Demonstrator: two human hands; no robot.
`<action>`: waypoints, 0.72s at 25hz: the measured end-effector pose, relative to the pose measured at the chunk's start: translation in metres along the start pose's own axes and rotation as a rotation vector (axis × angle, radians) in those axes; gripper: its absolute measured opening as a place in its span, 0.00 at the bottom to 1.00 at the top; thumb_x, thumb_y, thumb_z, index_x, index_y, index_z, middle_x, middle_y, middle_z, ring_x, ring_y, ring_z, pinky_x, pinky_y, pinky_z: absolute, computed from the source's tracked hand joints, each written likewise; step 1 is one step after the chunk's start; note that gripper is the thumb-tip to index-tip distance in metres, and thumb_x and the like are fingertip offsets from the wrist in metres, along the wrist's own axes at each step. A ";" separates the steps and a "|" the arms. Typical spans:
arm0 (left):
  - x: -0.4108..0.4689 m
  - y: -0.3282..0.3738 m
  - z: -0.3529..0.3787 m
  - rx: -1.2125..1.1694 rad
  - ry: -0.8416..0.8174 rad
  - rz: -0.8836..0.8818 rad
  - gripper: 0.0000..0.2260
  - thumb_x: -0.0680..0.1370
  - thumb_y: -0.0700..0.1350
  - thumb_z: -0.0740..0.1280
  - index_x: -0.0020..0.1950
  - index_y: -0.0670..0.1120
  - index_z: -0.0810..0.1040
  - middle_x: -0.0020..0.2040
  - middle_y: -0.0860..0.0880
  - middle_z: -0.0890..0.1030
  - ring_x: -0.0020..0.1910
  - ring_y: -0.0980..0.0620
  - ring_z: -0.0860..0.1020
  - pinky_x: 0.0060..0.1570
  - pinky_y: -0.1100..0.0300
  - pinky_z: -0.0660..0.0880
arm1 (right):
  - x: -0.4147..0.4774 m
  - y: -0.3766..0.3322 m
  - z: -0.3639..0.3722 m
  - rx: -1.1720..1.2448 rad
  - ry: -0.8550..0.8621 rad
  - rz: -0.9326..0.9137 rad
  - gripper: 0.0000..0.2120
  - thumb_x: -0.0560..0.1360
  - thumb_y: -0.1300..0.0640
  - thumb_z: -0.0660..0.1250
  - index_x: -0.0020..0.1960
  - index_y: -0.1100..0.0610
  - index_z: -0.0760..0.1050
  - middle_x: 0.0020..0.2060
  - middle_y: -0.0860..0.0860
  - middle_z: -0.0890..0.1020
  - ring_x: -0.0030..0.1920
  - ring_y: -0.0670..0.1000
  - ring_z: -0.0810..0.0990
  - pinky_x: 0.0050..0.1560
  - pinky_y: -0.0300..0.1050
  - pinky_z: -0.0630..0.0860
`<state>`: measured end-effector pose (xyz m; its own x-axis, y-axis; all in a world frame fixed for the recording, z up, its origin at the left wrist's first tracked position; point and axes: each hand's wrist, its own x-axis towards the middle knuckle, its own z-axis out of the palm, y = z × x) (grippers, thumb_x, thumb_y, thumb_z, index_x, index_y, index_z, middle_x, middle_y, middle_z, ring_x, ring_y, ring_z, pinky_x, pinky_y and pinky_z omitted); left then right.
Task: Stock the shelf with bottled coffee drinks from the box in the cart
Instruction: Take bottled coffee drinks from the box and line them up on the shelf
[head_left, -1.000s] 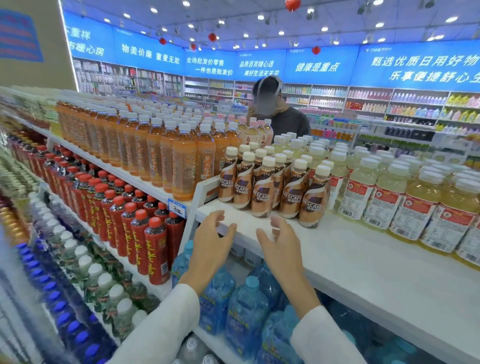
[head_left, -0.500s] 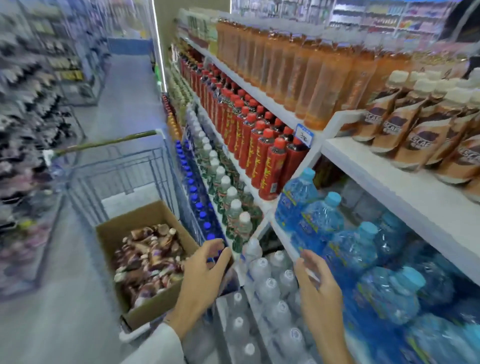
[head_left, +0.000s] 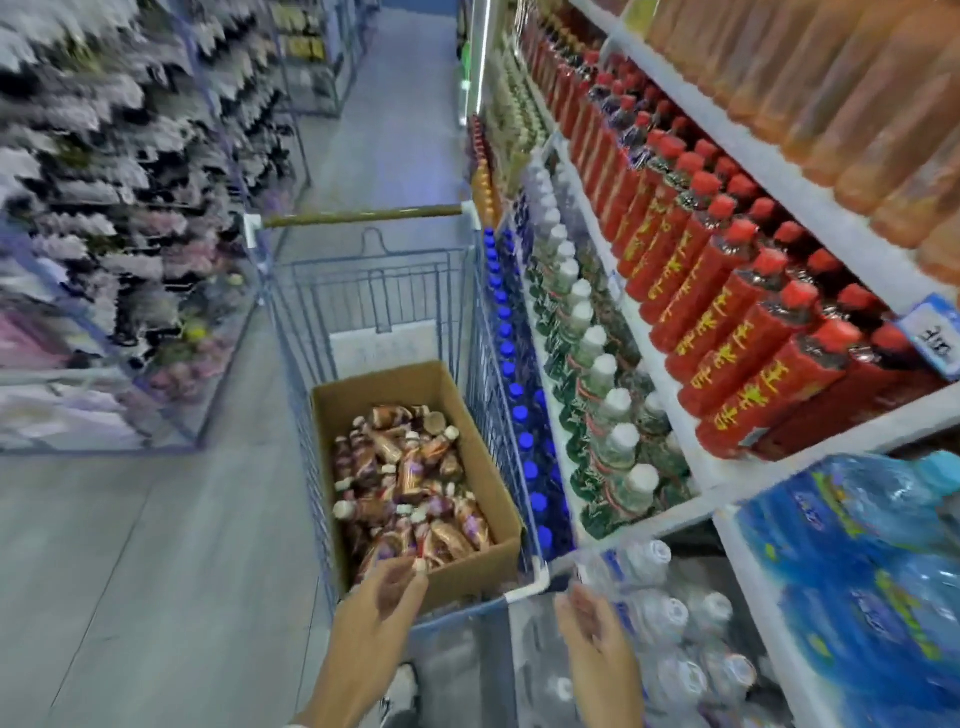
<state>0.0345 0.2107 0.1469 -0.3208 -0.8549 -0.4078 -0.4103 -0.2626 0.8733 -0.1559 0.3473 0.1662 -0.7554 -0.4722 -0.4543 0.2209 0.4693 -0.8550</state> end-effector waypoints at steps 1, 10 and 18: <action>0.009 -0.003 -0.006 -0.001 0.023 -0.017 0.10 0.79 0.57 0.70 0.59 0.57 0.81 0.54 0.58 0.85 0.51 0.62 0.82 0.50 0.67 0.78 | 0.009 -0.003 0.013 -0.017 -0.040 0.015 0.12 0.79 0.59 0.70 0.62 0.58 0.79 0.52 0.47 0.83 0.52 0.45 0.80 0.50 0.32 0.74; 0.098 0.006 -0.046 0.021 0.158 -0.084 0.07 0.80 0.53 0.69 0.58 0.57 0.79 0.52 0.62 0.82 0.52 0.63 0.80 0.46 0.66 0.76 | 0.074 -0.041 0.094 -0.265 -0.262 0.045 0.12 0.80 0.46 0.68 0.62 0.44 0.75 0.57 0.39 0.80 0.58 0.39 0.78 0.55 0.35 0.72; 0.281 0.012 -0.019 0.217 0.152 -0.143 0.16 0.81 0.56 0.67 0.67 0.51 0.76 0.55 0.58 0.79 0.56 0.57 0.79 0.53 0.62 0.74 | 0.166 -0.062 0.149 -0.257 -0.363 0.198 0.13 0.80 0.44 0.67 0.63 0.45 0.75 0.58 0.40 0.80 0.57 0.37 0.76 0.52 0.32 0.70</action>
<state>-0.0445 -0.0410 0.0477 -0.1221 -0.8774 -0.4640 -0.6206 -0.2974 0.7256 -0.2028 0.1286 0.1070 -0.4405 -0.5637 -0.6987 0.1448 0.7235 -0.6750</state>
